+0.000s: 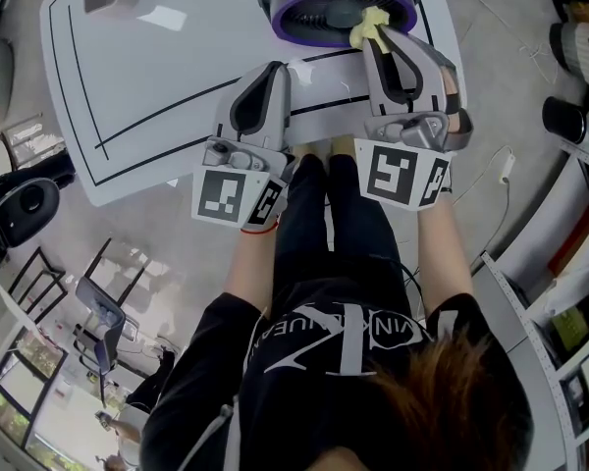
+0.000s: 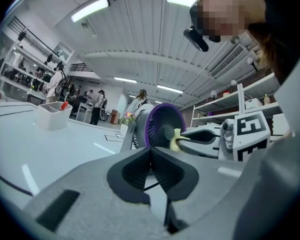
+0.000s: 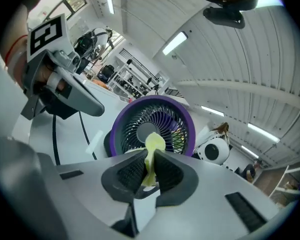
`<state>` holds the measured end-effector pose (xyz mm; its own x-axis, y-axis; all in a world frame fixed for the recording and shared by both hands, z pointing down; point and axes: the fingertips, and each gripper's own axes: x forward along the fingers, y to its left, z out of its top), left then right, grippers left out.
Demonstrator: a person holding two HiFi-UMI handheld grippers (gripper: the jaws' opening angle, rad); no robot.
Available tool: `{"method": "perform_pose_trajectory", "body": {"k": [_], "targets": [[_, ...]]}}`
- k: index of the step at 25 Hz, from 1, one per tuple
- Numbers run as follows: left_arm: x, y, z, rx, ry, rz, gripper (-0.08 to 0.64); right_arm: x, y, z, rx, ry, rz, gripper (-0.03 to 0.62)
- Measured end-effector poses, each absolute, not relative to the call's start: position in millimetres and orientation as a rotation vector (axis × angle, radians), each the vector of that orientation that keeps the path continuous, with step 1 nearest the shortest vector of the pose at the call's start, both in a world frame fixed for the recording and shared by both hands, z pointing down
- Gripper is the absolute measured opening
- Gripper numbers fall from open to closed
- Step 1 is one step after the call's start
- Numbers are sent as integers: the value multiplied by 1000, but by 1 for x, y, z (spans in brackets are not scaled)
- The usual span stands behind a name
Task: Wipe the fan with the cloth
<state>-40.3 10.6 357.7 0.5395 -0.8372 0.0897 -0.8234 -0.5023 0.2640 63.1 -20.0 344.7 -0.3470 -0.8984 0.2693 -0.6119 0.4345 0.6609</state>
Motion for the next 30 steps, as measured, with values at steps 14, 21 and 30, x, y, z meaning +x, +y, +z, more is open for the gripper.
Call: {"method": "perform_pose_trajectory", "body": {"k": [14,21,30], "targets": [[-59,17,364,2489,-1403,-87,11,33,-17,364,1382,-2310,-165,35],[-67,23,364,2485,-1413,-85,11,21,-18,360,1439,-2393,-69,35],[-69,24,359,2486,-1411,-90,11,8,-19,348,1530,-2624,353,35]]}}
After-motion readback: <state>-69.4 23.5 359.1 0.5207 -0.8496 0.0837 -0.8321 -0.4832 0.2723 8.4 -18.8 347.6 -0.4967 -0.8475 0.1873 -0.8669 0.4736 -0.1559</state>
